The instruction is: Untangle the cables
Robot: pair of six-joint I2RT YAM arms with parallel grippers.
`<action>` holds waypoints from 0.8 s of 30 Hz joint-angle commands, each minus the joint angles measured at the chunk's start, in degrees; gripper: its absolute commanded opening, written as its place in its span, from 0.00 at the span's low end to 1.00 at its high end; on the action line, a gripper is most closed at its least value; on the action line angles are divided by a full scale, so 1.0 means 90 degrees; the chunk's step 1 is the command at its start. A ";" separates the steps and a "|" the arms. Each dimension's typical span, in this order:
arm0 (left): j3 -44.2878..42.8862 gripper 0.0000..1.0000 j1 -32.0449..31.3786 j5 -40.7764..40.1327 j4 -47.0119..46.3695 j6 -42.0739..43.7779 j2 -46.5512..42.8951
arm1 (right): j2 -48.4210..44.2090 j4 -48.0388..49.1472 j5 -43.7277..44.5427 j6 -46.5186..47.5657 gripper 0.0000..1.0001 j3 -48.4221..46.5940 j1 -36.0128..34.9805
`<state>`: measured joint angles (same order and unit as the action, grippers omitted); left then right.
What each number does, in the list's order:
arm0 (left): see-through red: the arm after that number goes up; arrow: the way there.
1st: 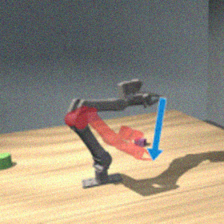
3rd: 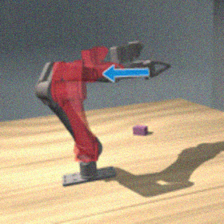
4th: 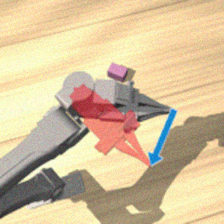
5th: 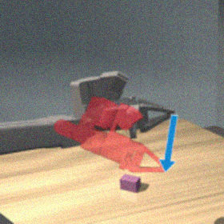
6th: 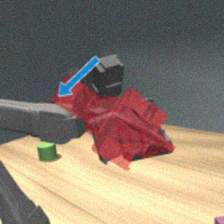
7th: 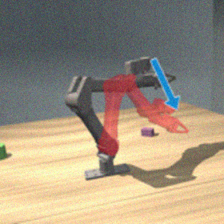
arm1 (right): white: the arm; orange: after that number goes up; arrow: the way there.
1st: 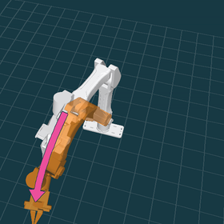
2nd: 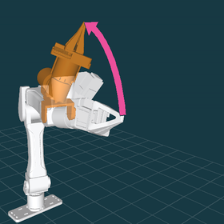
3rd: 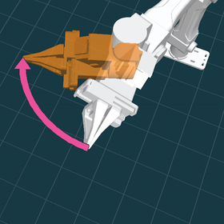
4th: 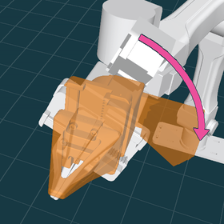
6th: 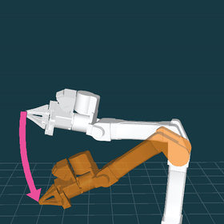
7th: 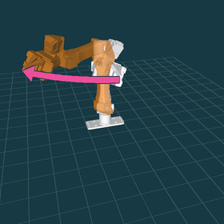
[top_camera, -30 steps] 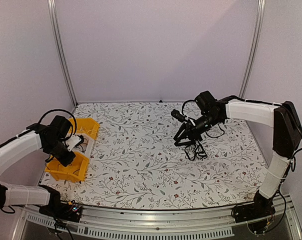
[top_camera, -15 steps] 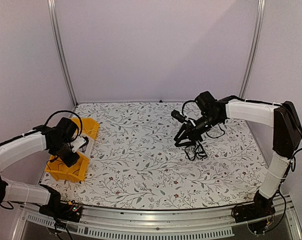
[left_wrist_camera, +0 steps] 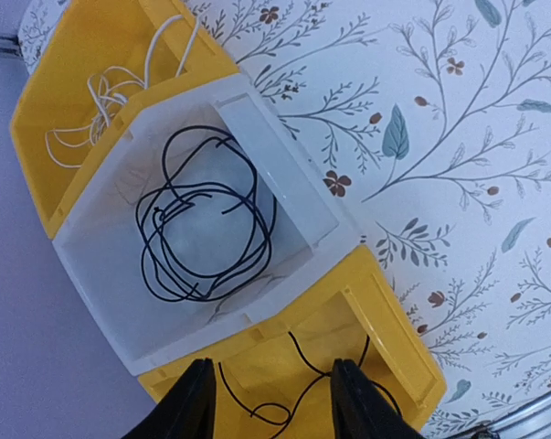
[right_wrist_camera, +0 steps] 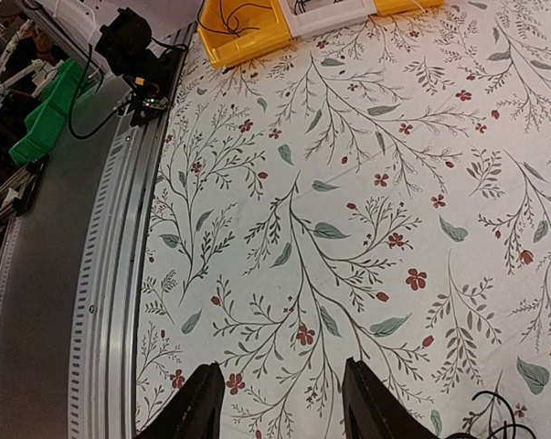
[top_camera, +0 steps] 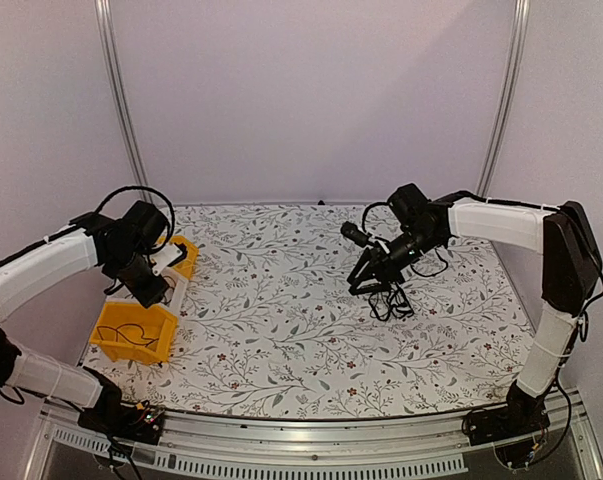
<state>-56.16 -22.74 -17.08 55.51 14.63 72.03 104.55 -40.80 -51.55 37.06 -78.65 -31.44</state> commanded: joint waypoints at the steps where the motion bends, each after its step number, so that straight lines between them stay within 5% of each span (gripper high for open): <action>1: -0.0275 0.42 -0.0313 0.0437 0.1051 -0.0238 0.0079 | 0.0155 -0.0125 -0.0044 0.0100 0.48 -0.0174 -0.0006; 7: 0.0075 0.41 -0.0945 0.1755 0.1576 0.0035 -0.0010 | 0.0188 -0.0150 -0.0066 0.0158 0.48 -0.0162 -0.0012; 12: 0.0419 0.38 -0.1132 0.1024 0.1554 -0.0160 0.0304 | 0.0182 -0.0186 -0.0054 0.0197 0.48 -0.0158 -0.0024; 19: -0.0608 0.35 -0.1832 0.0355 0.0367 -0.0166 0.0915 | -0.0123 -0.0116 0.0464 0.0192 0.47 -0.0057 0.0075; 24: -0.1631 0.35 -0.2551 0.0474 -0.1168 -0.0313 0.1681 | -0.0346 -0.0148 0.0952 0.0046 0.46 0.0111 0.0865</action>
<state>-64.71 -41.04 -12.69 58.92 13.10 82.96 104.51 -42.11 -47.83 38.37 -78.67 -29.26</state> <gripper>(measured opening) 0.353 0.461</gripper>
